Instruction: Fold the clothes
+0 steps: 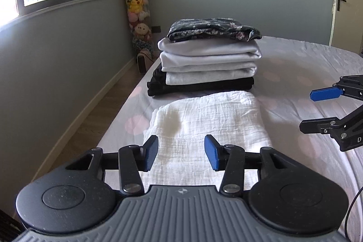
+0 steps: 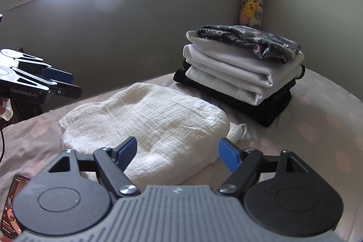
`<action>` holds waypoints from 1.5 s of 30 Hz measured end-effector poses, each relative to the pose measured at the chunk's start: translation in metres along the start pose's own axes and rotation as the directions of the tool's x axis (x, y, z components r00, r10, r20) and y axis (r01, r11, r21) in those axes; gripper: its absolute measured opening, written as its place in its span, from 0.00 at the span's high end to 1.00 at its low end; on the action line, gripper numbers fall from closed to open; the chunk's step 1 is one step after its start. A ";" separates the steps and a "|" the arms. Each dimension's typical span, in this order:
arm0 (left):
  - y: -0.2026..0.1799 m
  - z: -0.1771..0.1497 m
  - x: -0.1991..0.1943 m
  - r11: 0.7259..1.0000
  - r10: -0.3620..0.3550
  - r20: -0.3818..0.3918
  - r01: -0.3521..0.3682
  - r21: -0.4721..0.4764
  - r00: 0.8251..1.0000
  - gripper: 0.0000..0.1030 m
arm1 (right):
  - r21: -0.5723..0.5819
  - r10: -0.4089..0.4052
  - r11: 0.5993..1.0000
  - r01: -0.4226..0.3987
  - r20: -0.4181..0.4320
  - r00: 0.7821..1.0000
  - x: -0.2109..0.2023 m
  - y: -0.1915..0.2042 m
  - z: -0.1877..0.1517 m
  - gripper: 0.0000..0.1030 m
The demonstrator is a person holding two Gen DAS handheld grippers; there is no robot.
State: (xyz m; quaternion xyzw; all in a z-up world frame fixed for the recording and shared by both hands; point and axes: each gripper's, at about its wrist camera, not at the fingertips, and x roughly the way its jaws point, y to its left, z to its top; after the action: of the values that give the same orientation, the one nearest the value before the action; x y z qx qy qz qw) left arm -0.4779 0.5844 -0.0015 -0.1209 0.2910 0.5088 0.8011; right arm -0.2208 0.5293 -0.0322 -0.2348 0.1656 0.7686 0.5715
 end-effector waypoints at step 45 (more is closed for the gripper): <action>-0.137 -0.102 -0.184 0.924 0.217 -0.174 -0.260 -0.280 0.961 0.10 | 0.259 -0.203 0.951 0.168 0.113 0.973 -0.217 0.094 -0.091 0.01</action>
State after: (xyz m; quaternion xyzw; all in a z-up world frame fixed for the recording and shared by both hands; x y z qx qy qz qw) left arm -0.4487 0.3356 0.0111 -0.2401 0.2783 0.6311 0.6831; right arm -0.2439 0.2804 0.0104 -0.1221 0.1974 0.6990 0.6764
